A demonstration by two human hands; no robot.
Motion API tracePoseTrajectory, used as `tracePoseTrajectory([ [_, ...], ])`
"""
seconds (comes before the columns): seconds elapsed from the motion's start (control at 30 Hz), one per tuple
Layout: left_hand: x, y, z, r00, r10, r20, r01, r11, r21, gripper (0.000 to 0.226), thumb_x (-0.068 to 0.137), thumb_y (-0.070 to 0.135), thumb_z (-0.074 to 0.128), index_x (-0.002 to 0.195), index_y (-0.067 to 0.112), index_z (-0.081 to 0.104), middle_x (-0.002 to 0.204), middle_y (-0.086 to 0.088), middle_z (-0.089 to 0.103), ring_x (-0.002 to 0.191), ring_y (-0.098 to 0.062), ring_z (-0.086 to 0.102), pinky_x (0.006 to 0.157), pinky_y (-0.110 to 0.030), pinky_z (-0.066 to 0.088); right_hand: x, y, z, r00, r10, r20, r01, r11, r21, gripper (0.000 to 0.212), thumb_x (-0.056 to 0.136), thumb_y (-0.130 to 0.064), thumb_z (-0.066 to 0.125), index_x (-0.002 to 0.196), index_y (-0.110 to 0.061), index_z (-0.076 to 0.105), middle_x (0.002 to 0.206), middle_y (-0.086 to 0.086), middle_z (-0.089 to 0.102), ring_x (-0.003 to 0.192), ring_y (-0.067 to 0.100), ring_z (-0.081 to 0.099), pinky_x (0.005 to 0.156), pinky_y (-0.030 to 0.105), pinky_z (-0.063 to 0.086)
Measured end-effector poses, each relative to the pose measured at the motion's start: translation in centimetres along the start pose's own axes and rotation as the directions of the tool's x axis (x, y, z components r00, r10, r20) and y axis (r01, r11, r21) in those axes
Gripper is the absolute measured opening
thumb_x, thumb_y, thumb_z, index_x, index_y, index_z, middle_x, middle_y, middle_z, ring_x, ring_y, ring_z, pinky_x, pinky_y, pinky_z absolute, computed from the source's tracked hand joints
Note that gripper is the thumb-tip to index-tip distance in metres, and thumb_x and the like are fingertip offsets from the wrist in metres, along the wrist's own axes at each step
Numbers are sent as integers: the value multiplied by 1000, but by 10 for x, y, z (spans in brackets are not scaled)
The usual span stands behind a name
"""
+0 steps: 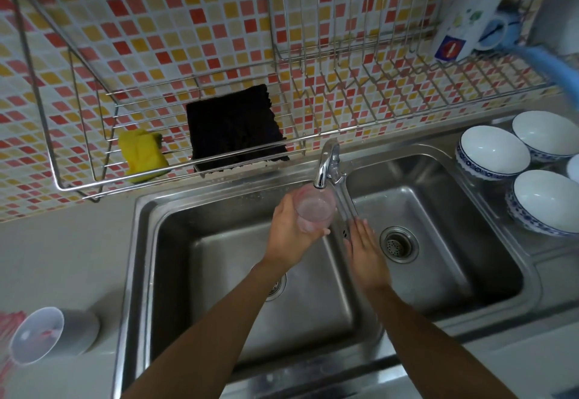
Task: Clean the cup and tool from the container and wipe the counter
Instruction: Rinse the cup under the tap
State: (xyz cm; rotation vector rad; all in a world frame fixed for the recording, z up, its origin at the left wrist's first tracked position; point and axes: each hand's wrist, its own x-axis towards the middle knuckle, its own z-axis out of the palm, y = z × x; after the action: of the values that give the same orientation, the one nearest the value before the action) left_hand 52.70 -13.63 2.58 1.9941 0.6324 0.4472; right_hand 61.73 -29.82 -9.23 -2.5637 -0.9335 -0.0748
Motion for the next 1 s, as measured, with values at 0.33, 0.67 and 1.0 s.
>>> tracePoseTrajectory([
  [0.33, -2, -9, -6, 999, -3, 36, -2, 993, 116, 80, 61, 27, 91, 126, 17, 46, 121, 6, 50, 115, -15, 48, 90, -23, 43, -1, 11, 12, 984, -175, -24, 170, 977, -130, 50, 86, -1, 32, 132, 6, 49, 138, 24, 50, 129, 34, 48, 110, 42, 37],
  [0.67, -21, -72, -12, 991, -72, 117, -17, 781, 624, 81, 61, 41, 72, 130, 12, 43, 119, -7, 47, 104, -24, 46, 89, -24, 37, 0, 9, 15, 996, -89, 15, 90, 992, -93, 42, 97, -12, 41, 135, 5, 48, 140, 20, 49, 134, 29, 44, 113, 37, 26],
  [1.0, -52, -88, -23, 970, -119, 211, -162, 333, 929, 74, 60, 32, 81, 123, 22, 42, 116, -10, 49, 100, -29, 51, 82, -39, 41, 0, 9, 17, 999, -42, 5, 42, 999, -9, 49, 101, -28, 31, 135, 3, 49, 142, 18, 48, 137, 28, 40, 116, 34, 25],
])
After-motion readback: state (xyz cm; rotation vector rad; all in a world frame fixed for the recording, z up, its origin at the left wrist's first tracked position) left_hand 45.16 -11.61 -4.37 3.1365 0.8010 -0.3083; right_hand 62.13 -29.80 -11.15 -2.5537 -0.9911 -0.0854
